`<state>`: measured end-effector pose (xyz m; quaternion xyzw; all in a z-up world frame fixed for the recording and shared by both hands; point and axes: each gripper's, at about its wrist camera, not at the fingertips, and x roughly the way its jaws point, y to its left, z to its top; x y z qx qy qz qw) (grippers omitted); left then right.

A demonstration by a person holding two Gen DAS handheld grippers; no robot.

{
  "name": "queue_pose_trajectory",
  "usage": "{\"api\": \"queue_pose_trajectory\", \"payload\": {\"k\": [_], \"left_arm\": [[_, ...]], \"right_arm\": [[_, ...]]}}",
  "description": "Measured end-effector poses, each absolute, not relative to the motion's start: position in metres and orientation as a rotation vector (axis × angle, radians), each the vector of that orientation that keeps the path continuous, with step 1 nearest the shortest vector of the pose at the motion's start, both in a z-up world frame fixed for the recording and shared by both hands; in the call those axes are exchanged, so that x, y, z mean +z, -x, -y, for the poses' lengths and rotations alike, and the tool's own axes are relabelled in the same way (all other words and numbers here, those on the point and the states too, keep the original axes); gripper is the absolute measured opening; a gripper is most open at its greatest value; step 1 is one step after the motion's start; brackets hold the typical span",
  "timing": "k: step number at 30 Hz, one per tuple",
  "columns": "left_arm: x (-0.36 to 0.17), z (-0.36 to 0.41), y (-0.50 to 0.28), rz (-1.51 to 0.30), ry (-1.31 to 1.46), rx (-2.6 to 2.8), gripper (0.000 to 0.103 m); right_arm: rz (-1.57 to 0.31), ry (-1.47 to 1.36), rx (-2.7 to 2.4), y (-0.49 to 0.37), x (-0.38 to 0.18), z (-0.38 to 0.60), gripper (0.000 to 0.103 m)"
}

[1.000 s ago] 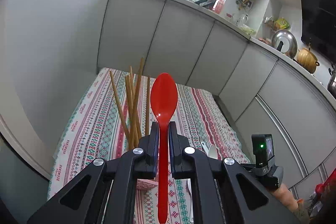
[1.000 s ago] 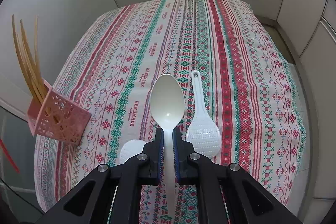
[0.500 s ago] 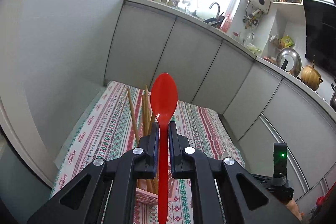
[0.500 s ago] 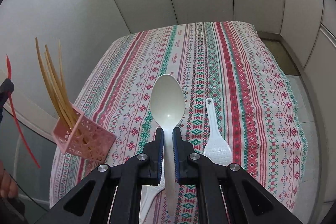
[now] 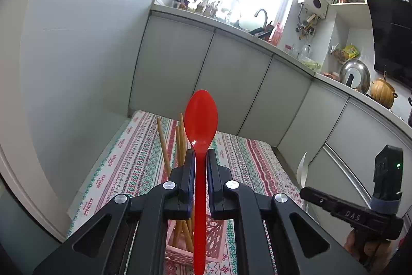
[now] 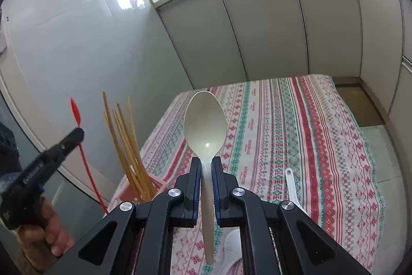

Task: Organize utensils
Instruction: 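Carry the red spoon and white spoon over the pink holder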

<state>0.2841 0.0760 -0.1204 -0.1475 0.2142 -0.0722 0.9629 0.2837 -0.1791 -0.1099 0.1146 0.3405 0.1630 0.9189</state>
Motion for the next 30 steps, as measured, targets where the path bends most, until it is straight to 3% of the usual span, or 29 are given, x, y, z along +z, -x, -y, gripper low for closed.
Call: {"api": "queue_pose_trajectory", "payload": {"k": [21,30], "left_arm": [[-0.140,-0.062,-0.291,-0.333,0.187,-0.147,0.009],[-0.156,-0.064,-0.292,-0.298,0.170,-0.129,0.009]], "right_arm": [[-0.393,-0.282,0.407,-0.254,-0.039,0.158,0.009],[-0.381,-0.311,0.423,-0.257,-0.047,0.149,0.009]]}}
